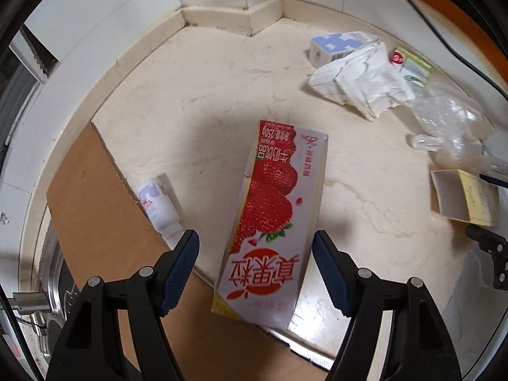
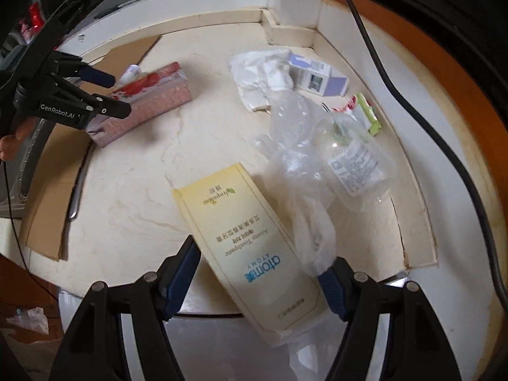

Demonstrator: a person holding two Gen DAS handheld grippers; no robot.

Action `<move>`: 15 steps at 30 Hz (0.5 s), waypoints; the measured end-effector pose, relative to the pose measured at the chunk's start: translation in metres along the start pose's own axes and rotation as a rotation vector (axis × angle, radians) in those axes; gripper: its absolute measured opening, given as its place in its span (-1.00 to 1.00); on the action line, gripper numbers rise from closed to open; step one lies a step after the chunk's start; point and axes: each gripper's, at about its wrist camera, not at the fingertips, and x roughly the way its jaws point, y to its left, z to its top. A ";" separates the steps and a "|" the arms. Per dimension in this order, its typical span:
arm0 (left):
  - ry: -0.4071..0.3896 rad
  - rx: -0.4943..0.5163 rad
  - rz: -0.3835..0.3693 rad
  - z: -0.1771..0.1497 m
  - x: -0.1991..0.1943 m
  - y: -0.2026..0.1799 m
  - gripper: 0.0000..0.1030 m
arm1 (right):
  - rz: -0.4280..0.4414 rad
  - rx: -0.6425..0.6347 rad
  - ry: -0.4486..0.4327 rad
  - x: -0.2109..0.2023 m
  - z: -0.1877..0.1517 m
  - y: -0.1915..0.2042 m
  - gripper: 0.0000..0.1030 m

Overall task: Collect trash
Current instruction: 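Grasp the strawberry milk carton with the left gripper while the right gripper grasps the yellow toothpaste box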

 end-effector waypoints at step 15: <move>-0.060 0.056 0.130 -0.008 0.000 -0.026 0.08 | 0.000 0.094 -0.018 -0.014 -0.006 0.011 -0.03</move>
